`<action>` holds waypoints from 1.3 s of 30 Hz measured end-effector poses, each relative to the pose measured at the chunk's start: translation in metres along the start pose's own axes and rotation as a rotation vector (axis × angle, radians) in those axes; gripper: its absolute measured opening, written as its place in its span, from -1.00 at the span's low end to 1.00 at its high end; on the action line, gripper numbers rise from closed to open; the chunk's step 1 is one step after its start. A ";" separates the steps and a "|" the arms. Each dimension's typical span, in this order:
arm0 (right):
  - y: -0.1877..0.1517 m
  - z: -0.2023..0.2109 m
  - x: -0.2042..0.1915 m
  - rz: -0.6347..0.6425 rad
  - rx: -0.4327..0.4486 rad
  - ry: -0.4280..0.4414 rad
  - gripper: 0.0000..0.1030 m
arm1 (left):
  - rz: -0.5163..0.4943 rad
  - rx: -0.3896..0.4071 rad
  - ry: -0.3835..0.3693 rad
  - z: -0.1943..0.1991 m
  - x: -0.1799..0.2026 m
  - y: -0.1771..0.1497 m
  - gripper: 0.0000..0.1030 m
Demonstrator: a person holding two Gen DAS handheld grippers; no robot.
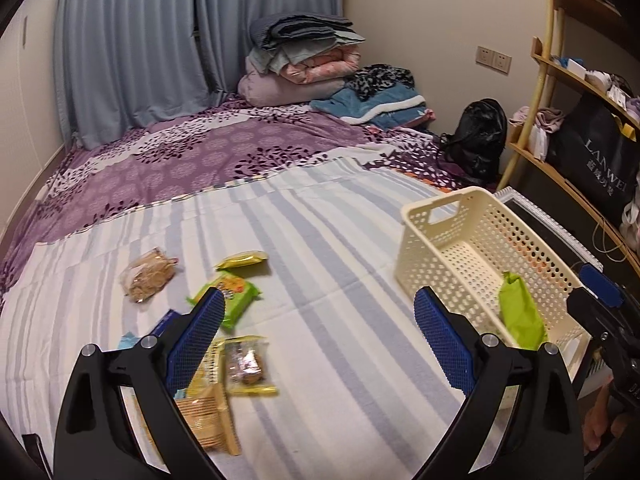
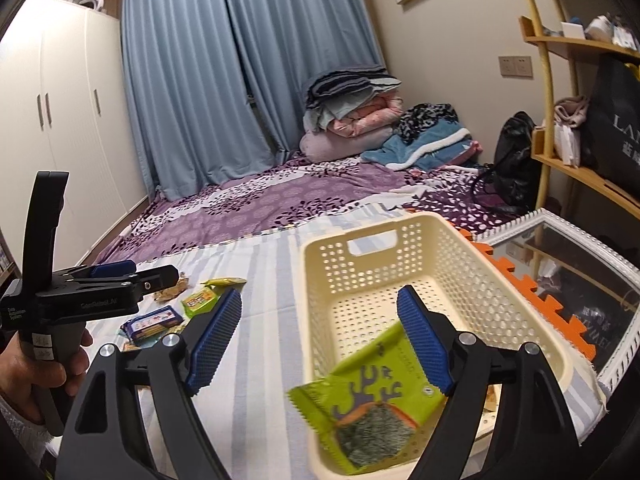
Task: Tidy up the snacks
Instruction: 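Grasp the blue-and-white biscuit pack with the left gripper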
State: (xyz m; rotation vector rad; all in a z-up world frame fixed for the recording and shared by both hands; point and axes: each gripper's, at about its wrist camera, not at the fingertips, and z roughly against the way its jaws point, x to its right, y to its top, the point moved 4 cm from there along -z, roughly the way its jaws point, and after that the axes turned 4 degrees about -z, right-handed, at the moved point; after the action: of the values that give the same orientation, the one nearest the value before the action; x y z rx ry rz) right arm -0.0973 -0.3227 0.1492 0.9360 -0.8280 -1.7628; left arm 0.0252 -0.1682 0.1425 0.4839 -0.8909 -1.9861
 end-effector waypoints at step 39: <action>-0.088 -0.076 -0.145 0.198 -0.345 0.194 0.55 | 0.114 -0.183 0.168 -0.052 -0.168 -0.090 0.94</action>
State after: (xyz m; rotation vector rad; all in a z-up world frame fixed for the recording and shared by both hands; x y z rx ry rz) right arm -0.0299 -0.1678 0.0721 0.7532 -0.4558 -1.5515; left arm 0.0969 -0.0155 0.0396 0.4764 -0.6131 -1.8709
